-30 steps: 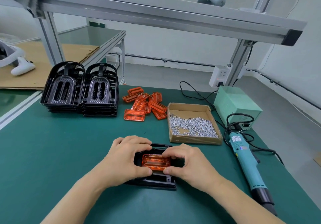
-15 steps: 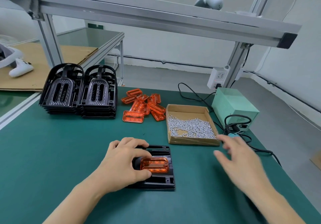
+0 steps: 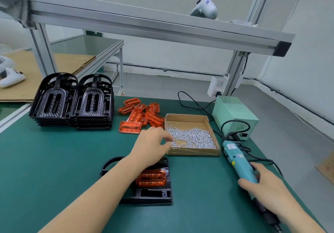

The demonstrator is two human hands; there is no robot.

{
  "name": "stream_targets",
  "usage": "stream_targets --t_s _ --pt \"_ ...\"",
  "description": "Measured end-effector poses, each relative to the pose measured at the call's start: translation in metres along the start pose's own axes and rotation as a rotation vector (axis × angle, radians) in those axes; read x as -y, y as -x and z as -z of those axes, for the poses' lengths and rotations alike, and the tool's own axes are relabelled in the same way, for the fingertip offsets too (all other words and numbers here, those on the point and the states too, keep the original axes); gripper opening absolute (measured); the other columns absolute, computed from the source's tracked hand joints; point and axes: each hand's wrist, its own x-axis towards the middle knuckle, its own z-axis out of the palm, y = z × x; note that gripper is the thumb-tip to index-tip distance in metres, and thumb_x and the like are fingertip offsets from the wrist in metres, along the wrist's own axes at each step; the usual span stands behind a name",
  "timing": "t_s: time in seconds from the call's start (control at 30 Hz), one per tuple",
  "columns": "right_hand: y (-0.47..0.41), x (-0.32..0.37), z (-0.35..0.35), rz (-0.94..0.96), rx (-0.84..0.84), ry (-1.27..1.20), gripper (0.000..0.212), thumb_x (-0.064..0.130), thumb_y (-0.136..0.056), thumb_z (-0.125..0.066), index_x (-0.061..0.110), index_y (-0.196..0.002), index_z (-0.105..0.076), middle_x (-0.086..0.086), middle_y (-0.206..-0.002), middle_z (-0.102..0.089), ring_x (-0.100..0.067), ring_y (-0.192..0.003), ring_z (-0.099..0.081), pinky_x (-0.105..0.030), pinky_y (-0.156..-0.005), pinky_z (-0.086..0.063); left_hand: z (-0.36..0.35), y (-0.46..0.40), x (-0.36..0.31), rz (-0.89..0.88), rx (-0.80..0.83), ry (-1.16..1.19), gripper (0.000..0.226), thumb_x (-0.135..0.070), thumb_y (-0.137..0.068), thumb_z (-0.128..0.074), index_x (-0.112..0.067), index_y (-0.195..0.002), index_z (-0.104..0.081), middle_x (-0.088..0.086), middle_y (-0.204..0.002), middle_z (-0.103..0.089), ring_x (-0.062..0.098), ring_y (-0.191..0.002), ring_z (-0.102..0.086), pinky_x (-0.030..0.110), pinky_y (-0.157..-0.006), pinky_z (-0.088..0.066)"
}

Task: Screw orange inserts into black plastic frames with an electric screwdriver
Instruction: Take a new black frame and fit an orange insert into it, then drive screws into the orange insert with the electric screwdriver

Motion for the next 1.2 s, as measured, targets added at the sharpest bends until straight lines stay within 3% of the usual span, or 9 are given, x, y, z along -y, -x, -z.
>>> stream_targets --t_s 0.07,0.13,0.27,0.37,0.43,0.53,0.63,0.83,1.2 --pt "0.002 0.003 0.003 0.015 0.038 -0.288 0.049 0.017 -0.080 -0.073 0.027 -0.123 -0.053 -0.003 -0.088 -0.066 -0.021 -0.071 -0.063 -0.036 -0.067 -0.051 -0.008 -0.018 -0.005 0.012 0.013 -0.015 0.020 -0.023 -0.092 -0.058 -0.024 -0.108 -0.070 -0.006 -0.111 -0.067 0.016 -0.107 -0.054 0.039 -0.101 -0.038" --pt "0.002 0.009 0.005 0.046 0.072 -0.522 0.051 0.009 -0.076 -0.077 0.025 -0.120 -0.055 -0.004 -0.084 -0.067 -0.018 -0.059 -0.060 -0.034 -0.056 -0.053 -0.018 -0.033 -0.008 0.024 0.041 -0.043 0.019 -0.021 -0.091 -0.059 -0.022 -0.106 -0.071 -0.005 -0.110 -0.068 0.017 -0.107 -0.057 0.038 -0.101 -0.039" --pt "-0.003 0.025 0.009 0.180 0.041 -0.790 0.046 0.016 -0.052 -0.068 0.016 -0.098 -0.060 0.007 -0.067 -0.059 -0.011 -0.047 -0.049 -0.018 -0.043 -0.042 -0.038 -0.055 -0.008 0.091 0.140 -0.118 0.012 -0.028 -0.088 -0.066 -0.024 -0.096 -0.073 -0.007 -0.103 -0.070 0.017 -0.102 -0.058 0.037 -0.101 -0.033" --pt "-0.009 0.042 0.009 0.331 -0.005 -1.071 0.039 0.006 -0.054 -0.065 0.011 -0.091 -0.054 -0.001 -0.073 -0.053 -0.014 -0.049 -0.046 -0.020 -0.043 -0.039 -0.047 -0.067 -0.009 0.137 0.221 -0.213 0.012 -0.021 -0.085 -0.067 -0.025 -0.094 -0.074 -0.009 -0.103 -0.070 0.017 -0.104 -0.056 0.040 -0.098 -0.025" --pt "-0.016 0.053 0.012 0.415 -0.001 -1.335 0.044 -0.002 -0.058 -0.060 0.015 -0.098 -0.052 0.001 -0.071 -0.050 -0.011 -0.052 -0.046 -0.021 -0.045 -0.040 -0.048 -0.074 -0.012 0.135 0.247 -0.276 0.011 -0.022 -0.083 -0.069 -0.024 -0.092 -0.075 -0.008 -0.100 -0.070 0.018 -0.102 -0.056 0.040 -0.096 -0.024" --pt "-0.027 0.067 0.016 0.351 0.016 -1.605 0.044 -0.002 -0.062 -0.065 0.020 -0.098 -0.054 0.003 -0.062 -0.048 -0.009 -0.049 -0.045 -0.019 -0.047 -0.043 -0.052 -0.079 -0.012 0.125 0.218 -0.337 0.011 -0.024 -0.085 -0.066 -0.020 -0.090 -0.074 -0.004 -0.094 -0.071 0.020 -0.099 -0.059 0.040 -0.100 -0.024" --pt "-0.031 0.076 0.011 0.277 0.003 -1.655 0.028 0.004 -0.067 -0.062 0.022 -0.086 -0.055 0.003 -0.059 -0.046 -0.009 -0.046 -0.043 -0.019 -0.046 -0.042 -0.058 -0.080 -0.010 0.098 0.192 -0.401 0.014 -0.026 -0.087 -0.062 -0.019 -0.093 -0.072 -0.002 -0.095 -0.071 0.021 -0.098 -0.060 0.041 -0.103 -0.024" --pt "-0.028 0.089 -0.002 0.331 -0.049 -1.646 0.028 -0.004 -0.083 -0.056 0.022 -0.090 -0.058 0.004 -0.060 -0.049 -0.009 -0.048 -0.046 -0.020 -0.049 -0.044 -0.058 -0.082 -0.011 0.068 0.260 -0.385 0.015 -0.027 -0.087 -0.061 -0.021 -0.095 -0.071 -0.005 -0.099 -0.070 0.019 -0.099 -0.058 0.041 -0.096 -0.022" --pt "-0.018 0.102 -0.004 0.424 -0.098 -1.541 0.027 0.008 -0.069 -0.065 0.021 -0.092 -0.059 0.004 -0.057 -0.049 -0.010 -0.049 -0.046 -0.020 -0.051 -0.043 -0.055 -0.081 -0.014 0.048 0.298 -0.334 0.013 -0.018 -0.086 -0.056 -0.018 -0.085 -0.069 -0.003 -0.093 -0.070 0.021 -0.095 -0.059 0.041 -0.097 -0.022"
